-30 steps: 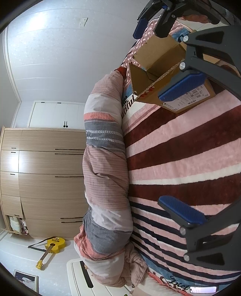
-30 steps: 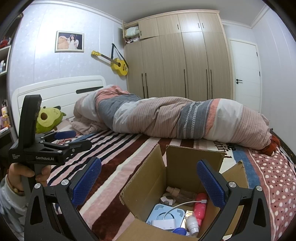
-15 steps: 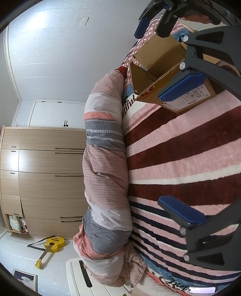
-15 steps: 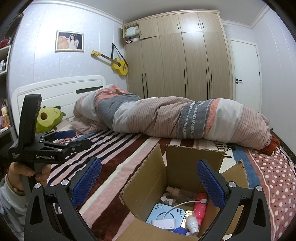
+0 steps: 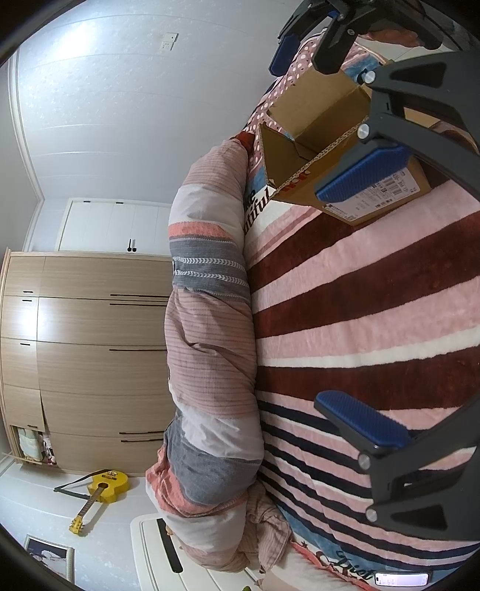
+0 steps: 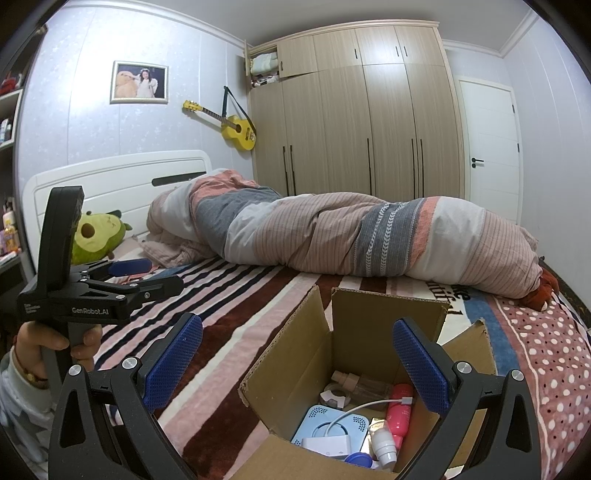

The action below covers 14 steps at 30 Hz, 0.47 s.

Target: Organize rigid objects

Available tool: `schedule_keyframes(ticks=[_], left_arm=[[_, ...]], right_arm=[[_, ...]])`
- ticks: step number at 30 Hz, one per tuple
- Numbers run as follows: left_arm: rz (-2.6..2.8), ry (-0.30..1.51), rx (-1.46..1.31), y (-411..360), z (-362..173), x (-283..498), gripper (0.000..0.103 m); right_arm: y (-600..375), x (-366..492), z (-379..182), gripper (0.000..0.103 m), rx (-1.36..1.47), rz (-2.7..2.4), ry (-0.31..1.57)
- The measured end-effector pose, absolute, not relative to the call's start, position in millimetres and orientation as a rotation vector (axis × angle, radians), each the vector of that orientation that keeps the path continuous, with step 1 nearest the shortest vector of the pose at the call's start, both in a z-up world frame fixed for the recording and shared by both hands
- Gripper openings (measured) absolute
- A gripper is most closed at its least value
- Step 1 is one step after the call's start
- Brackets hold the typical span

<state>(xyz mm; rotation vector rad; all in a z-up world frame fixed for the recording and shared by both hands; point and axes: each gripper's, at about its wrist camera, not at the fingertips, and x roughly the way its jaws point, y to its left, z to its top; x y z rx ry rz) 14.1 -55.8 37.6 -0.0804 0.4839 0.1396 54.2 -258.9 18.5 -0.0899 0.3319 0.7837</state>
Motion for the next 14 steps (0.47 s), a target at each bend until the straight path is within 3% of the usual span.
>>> schedule_keyframes(ticks=[14], left_arm=[[0.147, 0.487, -0.086, -59.7, 36.2, 14.0, 0.101]], right_arm=[[-259.0, 54.6, 19.1, 0.103, -0.089, 0.783, 0.333]])
